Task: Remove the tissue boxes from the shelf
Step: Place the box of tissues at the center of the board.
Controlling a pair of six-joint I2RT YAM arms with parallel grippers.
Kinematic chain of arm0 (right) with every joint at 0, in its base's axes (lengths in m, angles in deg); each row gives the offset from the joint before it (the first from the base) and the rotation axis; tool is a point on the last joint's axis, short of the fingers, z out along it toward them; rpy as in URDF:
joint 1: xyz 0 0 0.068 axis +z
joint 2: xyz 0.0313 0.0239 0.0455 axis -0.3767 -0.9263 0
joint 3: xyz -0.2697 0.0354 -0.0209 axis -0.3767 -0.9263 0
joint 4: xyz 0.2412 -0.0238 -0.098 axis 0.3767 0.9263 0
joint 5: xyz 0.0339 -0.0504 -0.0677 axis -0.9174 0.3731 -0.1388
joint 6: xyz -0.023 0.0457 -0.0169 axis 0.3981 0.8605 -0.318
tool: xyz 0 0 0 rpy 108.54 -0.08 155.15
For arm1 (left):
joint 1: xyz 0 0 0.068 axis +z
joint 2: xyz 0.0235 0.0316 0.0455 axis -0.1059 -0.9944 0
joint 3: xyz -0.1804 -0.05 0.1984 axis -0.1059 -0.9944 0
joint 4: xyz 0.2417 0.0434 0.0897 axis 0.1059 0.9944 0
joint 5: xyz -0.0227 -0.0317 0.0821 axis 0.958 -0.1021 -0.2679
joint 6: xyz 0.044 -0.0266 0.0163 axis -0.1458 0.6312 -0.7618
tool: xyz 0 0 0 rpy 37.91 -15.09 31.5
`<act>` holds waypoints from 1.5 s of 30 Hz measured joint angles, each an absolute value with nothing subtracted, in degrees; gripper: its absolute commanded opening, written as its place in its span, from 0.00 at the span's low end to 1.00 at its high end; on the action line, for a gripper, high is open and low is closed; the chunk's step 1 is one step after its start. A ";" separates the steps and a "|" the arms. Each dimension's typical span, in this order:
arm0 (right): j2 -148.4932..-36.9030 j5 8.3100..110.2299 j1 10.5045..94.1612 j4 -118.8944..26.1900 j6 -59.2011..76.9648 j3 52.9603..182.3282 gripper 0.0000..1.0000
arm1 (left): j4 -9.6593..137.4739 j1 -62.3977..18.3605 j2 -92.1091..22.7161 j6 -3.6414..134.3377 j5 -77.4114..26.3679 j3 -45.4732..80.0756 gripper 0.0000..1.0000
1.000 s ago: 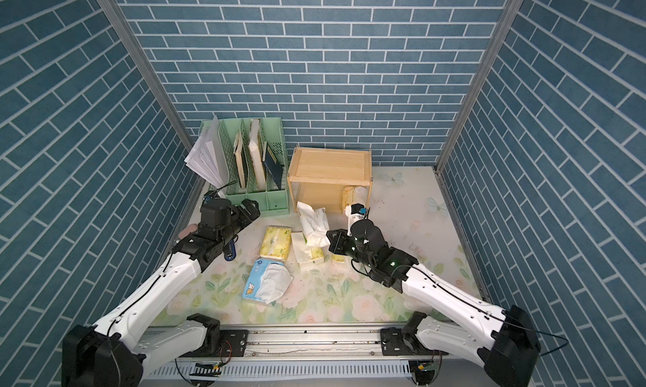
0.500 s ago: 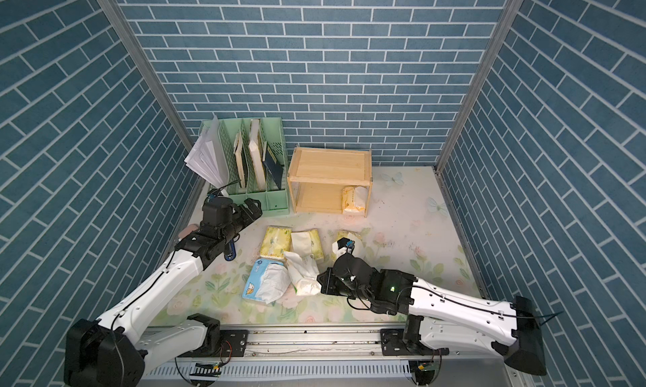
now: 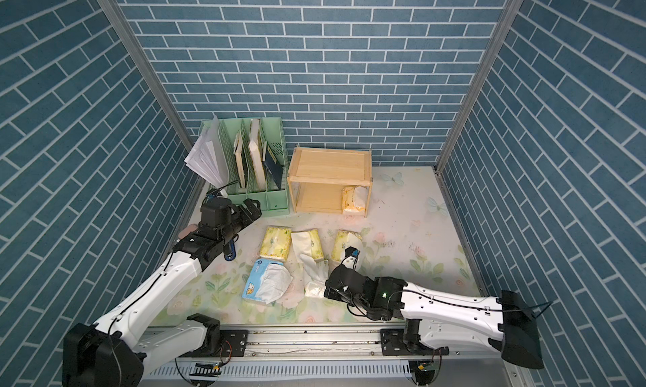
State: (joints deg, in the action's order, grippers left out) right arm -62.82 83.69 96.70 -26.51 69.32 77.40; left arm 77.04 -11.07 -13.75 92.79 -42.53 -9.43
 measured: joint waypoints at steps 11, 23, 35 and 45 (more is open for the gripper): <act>-64.26 83.52 96.70 -30.40 69.28 74.72 0.00 | 77.06 -11.07 -13.75 92.64 -42.37 -9.43 1.00; -69.24 79.43 96.46 -35.71 68.25 74.15 0.23 | 77.30 -11.07 -13.72 92.60 -42.16 -9.43 1.00; -73.57 74.32 96.00 -35.73 63.92 75.37 0.60 | 78.07 -11.07 -13.72 92.42 -42.20 -9.43 1.00; -73.74 76.57 91.71 -20.12 51.44 89.12 0.70 | 78.18 -11.07 -13.72 91.63 -41.72 -9.43 1.00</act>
